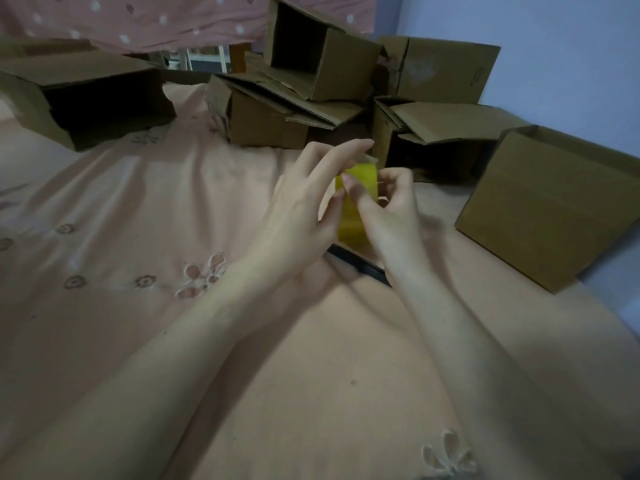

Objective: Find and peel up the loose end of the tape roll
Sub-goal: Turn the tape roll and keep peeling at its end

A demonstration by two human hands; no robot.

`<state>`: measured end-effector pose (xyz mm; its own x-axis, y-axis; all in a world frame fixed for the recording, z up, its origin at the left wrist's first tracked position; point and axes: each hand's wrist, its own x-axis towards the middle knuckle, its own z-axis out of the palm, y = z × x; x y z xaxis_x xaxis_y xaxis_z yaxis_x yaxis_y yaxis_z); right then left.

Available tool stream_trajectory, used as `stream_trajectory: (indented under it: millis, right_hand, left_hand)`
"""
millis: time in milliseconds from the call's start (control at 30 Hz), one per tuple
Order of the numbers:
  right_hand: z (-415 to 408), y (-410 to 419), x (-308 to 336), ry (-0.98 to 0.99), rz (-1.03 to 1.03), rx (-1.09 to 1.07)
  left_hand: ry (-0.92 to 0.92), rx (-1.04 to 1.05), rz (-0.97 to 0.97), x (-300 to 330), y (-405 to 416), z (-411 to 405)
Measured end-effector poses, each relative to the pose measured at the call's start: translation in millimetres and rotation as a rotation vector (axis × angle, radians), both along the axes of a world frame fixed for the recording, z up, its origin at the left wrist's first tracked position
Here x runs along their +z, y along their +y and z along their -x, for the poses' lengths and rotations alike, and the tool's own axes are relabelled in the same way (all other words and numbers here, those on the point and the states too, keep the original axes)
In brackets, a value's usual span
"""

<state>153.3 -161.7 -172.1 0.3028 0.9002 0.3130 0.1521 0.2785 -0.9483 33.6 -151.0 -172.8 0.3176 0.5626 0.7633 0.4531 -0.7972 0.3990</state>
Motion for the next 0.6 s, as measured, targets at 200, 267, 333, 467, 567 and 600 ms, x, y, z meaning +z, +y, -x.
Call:
stream_trajectory:
  millis: [200,267,333,467,567,600]
  right_hand:
    - [-5,-2,-1,-0.127,-0.097,-0.043]
    - [-6,-3,0,-0.230,-0.110,-0.093]
    - [-9,-3,0,-0.307,-0.147,-0.160]
    - [-13,-6,3,-0.281,-0.263,-0.183]
    - [-13,-7,6,-0.312,-0.283,-0.169]
    - [-14,-7,6,-0.303,-0.283,-0.158]
  left_hand:
    - [-0.047,0.004,-0.037,-2,5,-3]
    - [-0.059,0.002,-0.048,-2,6,-3]
    - [-0.070,0.004,-0.056,-2,7,-2]
    - [-0.086,0.001,-0.024,-2,8,-1]
    - [-0.131,-0.011,-0.011,-2,8,-1]
    - [-0.160,-0.016,-0.003,-2,8,-1]
